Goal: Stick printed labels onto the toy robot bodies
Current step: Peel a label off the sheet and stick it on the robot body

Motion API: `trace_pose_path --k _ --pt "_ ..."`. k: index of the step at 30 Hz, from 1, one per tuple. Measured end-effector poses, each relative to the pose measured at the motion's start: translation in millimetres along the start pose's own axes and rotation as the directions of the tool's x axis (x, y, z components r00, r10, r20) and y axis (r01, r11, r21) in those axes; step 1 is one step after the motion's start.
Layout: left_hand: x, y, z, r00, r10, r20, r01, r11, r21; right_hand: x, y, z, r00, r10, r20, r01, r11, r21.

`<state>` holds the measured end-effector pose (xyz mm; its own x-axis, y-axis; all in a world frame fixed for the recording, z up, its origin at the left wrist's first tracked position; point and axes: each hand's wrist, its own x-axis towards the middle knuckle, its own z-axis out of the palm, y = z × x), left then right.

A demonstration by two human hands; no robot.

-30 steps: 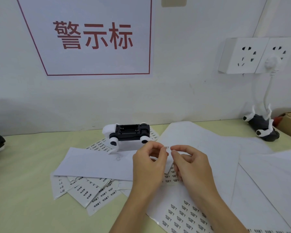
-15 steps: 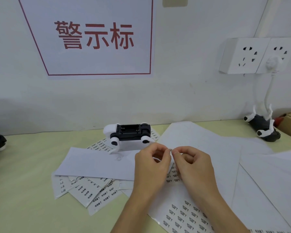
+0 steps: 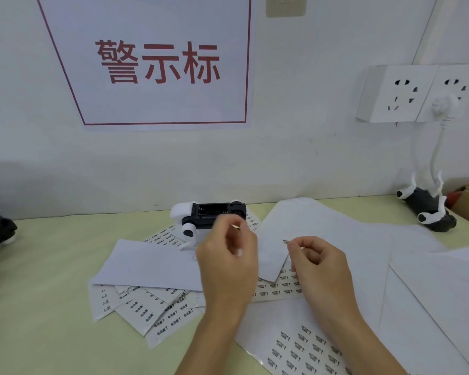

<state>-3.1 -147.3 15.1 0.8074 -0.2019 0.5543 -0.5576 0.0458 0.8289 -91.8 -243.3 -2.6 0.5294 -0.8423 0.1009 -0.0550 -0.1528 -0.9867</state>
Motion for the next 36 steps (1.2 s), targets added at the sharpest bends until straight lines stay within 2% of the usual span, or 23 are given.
trace_pose_path --k 2,4,7,10,12,16,19,23,26,32,36 --pt "8.7 -4.3 -9.8 0.990 0.050 -0.134 -0.037 0.994 0.098 0.2 -0.4 0.0 1.000 0.001 0.004 -0.001 1.000 -0.001" --pt "16.7 -14.5 -22.1 0.980 0.040 -0.193 -0.012 0.989 0.146 0.4 -0.4 0.2 1.000 0.009 0.004 -0.009 1.000 0.008" --pt "27.5 -29.5 -38.0 0.979 -0.185 -0.090 0.191 0.980 0.058 0.7 0.0 0.2 1.000 0.025 0.006 -0.026 0.999 0.019" --pt "36.3 -34.2 -47.1 0.884 -0.461 0.074 0.465 0.855 -0.228 1.4 -0.2 0.7 0.999 0.031 0.012 -0.031 0.999 0.014" --pt "39.8 -37.3 -51.1 0.851 -0.512 0.113 0.522 0.805 -0.283 1.4 -0.1 0.6 1.000 0.029 0.011 -0.029 0.999 0.012" --pt "39.0 -39.2 -50.3 0.875 -0.479 0.071 0.482 0.848 -0.223 0.6 -0.5 -0.2 1.000 0.027 0.016 -0.027 1.000 0.008" --pt "37.0 -36.8 -47.6 0.886 -0.451 0.112 0.464 0.860 -0.211 0.9 -0.6 0.0 0.999 0.032 0.016 -0.032 0.999 0.003" --pt "32.7 -36.7 -46.2 0.898 -0.393 0.198 0.413 0.908 -0.066 1.0 -0.1 1.0 0.999 0.027 0.019 -0.027 1.000 0.003" --pt "30.4 -36.7 -42.3 0.918 -0.359 0.169 0.367 0.930 -0.015 0.4 0.5 0.5 0.999 0.026 0.025 -0.026 1.000 0.005" --pt "30.2 -30.7 -36.5 0.931 -0.363 0.037 0.364 0.919 -0.152 0.2 -0.8 1.0 0.999 0.028 0.026 -0.029 0.999 0.019" --pt "31.6 -26.5 -36.4 0.878 -0.476 -0.046 0.441 0.843 -0.309 -0.4 -2.2 -0.1 0.999 0.042 0.025 -0.043 0.998 0.050"
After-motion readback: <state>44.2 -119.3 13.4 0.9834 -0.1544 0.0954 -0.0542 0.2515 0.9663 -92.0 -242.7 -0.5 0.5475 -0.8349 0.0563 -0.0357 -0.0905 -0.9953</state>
